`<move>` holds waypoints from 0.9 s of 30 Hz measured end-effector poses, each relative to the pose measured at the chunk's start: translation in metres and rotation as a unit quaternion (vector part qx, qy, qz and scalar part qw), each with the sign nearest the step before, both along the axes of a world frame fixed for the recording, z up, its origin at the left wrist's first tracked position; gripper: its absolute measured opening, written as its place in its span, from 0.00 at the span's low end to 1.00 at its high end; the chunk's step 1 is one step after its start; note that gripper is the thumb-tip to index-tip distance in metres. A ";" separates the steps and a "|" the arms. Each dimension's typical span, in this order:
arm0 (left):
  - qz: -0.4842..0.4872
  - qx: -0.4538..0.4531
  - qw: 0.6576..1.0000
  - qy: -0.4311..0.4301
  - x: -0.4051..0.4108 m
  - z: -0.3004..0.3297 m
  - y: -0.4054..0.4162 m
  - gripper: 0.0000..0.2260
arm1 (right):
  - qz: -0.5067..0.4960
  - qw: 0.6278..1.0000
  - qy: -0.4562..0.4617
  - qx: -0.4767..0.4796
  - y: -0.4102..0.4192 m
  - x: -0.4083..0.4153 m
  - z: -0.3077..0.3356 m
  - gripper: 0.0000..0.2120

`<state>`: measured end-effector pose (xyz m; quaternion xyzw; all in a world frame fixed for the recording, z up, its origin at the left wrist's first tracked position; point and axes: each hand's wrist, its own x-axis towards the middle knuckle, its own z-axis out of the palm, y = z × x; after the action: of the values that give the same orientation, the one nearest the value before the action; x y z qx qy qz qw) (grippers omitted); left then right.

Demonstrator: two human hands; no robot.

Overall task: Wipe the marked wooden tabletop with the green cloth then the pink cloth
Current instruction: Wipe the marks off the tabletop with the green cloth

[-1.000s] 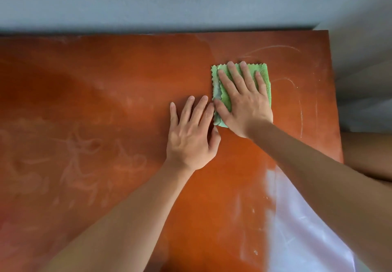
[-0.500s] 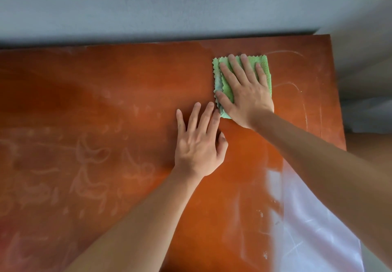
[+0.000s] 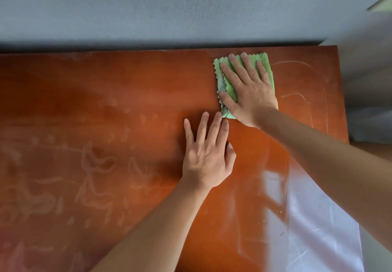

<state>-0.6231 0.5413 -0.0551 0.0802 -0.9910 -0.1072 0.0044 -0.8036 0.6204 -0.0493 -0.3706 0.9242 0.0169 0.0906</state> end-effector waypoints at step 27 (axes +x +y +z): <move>0.009 -0.011 1.000 0.001 0.000 0.004 0.005 0.25 | -0.078 0.997 -0.008 -0.028 0.018 -0.020 0.002 0.34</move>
<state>-0.6228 0.5460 -0.0514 0.0888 -0.9914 -0.0961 0.0072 -0.8233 0.6388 -0.0472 -0.2998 0.9497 -0.0191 0.0884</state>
